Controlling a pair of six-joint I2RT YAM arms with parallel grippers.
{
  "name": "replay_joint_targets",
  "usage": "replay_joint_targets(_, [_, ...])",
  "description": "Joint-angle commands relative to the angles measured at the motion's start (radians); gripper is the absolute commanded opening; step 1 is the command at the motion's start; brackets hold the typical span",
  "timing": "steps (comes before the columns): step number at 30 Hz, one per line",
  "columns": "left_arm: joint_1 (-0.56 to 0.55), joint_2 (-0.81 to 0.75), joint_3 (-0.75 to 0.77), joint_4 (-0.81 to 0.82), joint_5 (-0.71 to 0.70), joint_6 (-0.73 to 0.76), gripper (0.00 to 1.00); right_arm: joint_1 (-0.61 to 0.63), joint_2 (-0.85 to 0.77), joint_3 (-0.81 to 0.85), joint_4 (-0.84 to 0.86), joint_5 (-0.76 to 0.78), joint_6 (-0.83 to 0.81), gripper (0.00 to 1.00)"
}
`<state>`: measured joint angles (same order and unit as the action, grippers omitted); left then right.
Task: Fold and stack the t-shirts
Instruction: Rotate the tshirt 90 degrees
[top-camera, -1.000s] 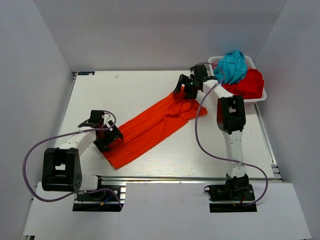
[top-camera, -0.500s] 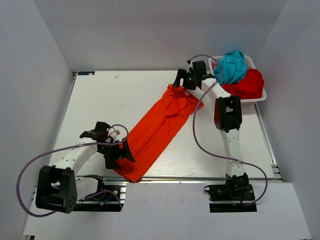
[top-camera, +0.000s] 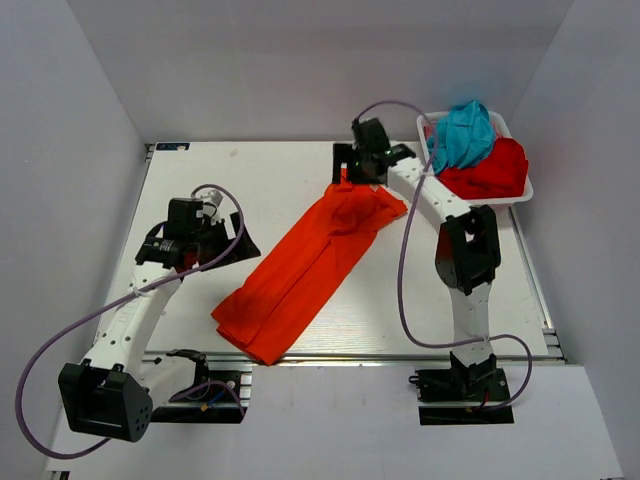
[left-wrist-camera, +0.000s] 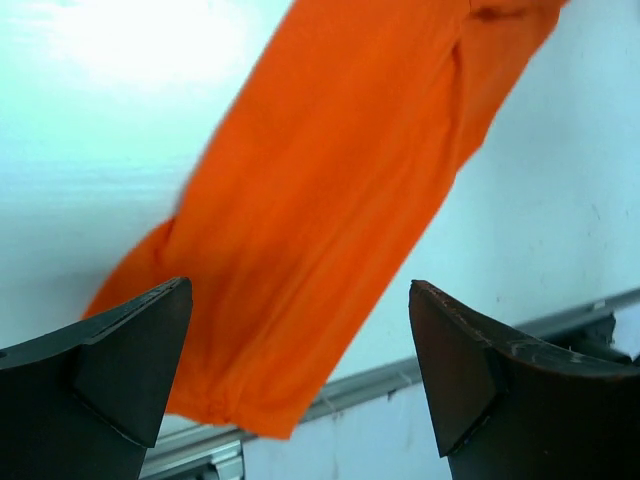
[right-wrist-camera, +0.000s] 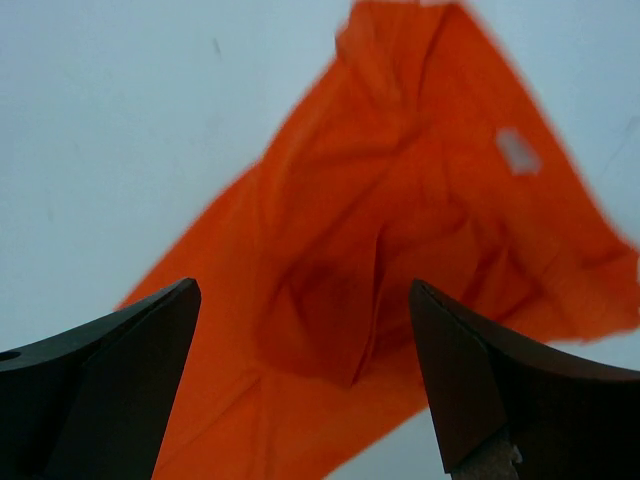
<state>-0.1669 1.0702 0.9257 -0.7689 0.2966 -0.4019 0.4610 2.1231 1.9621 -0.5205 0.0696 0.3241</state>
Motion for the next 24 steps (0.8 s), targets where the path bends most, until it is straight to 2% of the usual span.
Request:
replay_joint_targets(1, [0.016, -0.006, -0.013, 0.079, -0.063, -0.014, 0.99, 0.050, -0.047, -0.164, -0.119, 0.165, 0.136, 0.90])
replay_joint_targets(5, [0.017, 0.042, -0.046, 0.069, -0.102, -0.024, 0.99, 0.088, -0.057, -0.236, -0.141, 0.213, 0.187, 0.90])
replay_joint_targets(9, [0.017, 0.063, -0.103, 0.111, -0.060, -0.025, 0.99, 0.084, 0.009, -0.246, -0.156, 0.214, 0.236, 0.90])
replay_joint_targets(11, [0.017, 0.083, -0.103, 0.111, -0.071, -0.035, 0.99, 0.079, 0.046, -0.240, -0.112, 0.202, 0.227, 0.90])
replay_joint_targets(16, [0.017, 0.106, -0.085, 0.088, -0.094, -0.035, 0.99, 0.054, 0.139, -0.138, -0.090, 0.142, 0.182, 0.90])
replay_joint_targets(20, [0.017, 0.116, -0.064, 0.066, -0.115, -0.026, 0.99, -0.014, 0.227, -0.086, -0.092, 0.084, 0.167, 0.90])
replay_joint_targets(23, [0.017, 0.135, -0.042, 0.045, -0.126, -0.015, 0.99, -0.060, 0.291, -0.013, -0.096, 0.070, 0.107, 0.90])
replay_joint_targets(24, [0.017, 0.135, -0.042, 0.045, -0.126, -0.015, 0.99, -0.079, 0.340, 0.060, -0.078, 0.046, 0.074, 0.90])
